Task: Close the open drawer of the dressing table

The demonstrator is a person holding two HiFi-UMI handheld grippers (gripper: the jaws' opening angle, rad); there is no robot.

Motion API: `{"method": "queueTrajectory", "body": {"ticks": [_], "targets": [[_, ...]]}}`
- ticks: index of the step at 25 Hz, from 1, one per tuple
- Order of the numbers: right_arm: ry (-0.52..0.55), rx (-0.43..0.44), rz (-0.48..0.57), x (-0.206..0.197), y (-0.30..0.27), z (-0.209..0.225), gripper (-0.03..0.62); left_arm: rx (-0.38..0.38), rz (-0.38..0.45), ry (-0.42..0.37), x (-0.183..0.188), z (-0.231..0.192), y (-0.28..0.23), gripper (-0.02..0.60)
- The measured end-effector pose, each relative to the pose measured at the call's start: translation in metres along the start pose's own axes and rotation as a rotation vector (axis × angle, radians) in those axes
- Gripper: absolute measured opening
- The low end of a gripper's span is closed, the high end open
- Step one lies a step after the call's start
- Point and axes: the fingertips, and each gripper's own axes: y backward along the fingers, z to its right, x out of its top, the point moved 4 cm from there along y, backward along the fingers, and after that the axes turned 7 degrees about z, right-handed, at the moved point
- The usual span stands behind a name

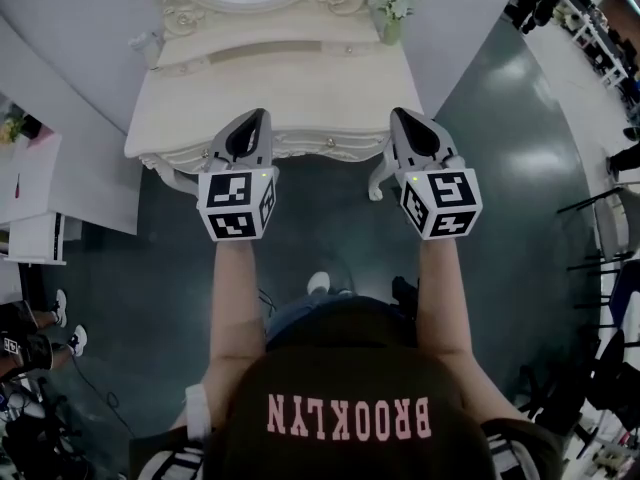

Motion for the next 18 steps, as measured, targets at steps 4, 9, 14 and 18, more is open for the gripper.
{"method": "queueTrajectory", "body": {"ticks": [4,9,14,18], "targets": [[0.027,-0.007,0.027,0.009,0.007,0.003,-0.006,-0.008,0.022,0.000,0.006,0.004,0.001,0.005],[0.030,-0.001,0.056,0.015,0.014,0.007,-0.006,-0.003,0.046,-0.001,0.014,0.007,0.001,0.005],[0.026,0.005,0.066,0.017,0.016,0.009,-0.006,-0.007,0.053,-0.011,0.019,0.011,0.004,0.005],[0.022,0.019,0.072,0.018,0.019,0.006,-0.006,-0.011,0.053,-0.006,0.021,0.015,0.009,0.005]]}}
